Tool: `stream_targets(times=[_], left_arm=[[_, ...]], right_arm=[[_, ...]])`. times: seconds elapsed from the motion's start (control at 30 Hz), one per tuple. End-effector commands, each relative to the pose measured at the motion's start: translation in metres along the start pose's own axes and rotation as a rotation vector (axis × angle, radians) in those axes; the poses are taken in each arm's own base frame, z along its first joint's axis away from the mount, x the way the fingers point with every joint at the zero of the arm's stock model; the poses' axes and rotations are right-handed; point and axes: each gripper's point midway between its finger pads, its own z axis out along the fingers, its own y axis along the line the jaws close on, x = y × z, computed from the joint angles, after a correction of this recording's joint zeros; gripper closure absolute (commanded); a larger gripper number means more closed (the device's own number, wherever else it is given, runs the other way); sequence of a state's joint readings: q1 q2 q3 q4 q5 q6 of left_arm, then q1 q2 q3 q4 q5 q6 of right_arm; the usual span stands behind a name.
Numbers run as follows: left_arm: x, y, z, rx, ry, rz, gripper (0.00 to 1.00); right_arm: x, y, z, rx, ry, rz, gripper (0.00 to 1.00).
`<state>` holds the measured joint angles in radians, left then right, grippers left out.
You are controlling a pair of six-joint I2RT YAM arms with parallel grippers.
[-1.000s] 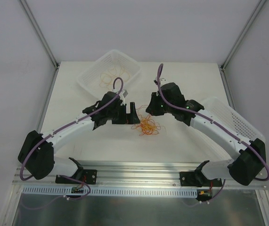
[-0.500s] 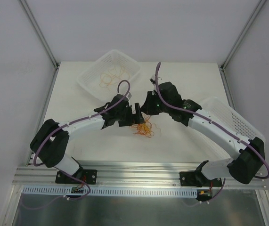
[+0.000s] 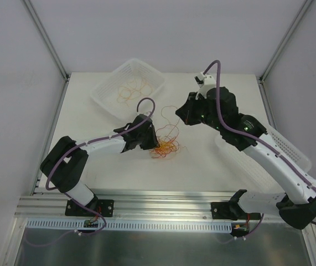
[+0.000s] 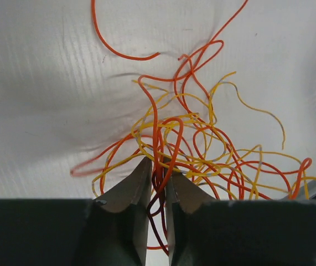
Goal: Untangle the cables
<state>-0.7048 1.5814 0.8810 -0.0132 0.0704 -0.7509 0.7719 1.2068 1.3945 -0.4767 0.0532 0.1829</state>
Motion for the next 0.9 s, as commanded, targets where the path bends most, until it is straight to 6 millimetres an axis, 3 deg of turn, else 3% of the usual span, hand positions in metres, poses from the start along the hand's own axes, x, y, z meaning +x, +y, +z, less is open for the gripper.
stream_targets(times=[0.0,0.2,0.37,0.53,0.87], left_arm=[[-0.006,0.03,0.004,-0.089,-0.031,0.021,0.88],[-0.01,0.073,-0.002,-0.2,-0.066,-0.011,1.0],[-0.015,0.107,-0.01,-0.273,-0.088,-0.054,1.0],[-0.023,0.126,-0.017,-0.318,-0.114,-0.07,1.0],[-0.028,0.147,-0.023,-0.376,-0.132,-0.1,0.94]], right_arm=[[-0.04,-0.01,-0.036,0.059,-0.124,-0.062,0.99],[-0.062,-0.031,-0.075,0.123,-0.201,-0.074,0.99],[-0.077,-0.044,-0.104,0.173,-0.252,-0.099,0.99],[-0.088,-0.051,-0.126,0.202,-0.299,-0.102,0.99],[-0.122,-0.035,-0.188,0.16,-0.472,-0.136,0.99]])
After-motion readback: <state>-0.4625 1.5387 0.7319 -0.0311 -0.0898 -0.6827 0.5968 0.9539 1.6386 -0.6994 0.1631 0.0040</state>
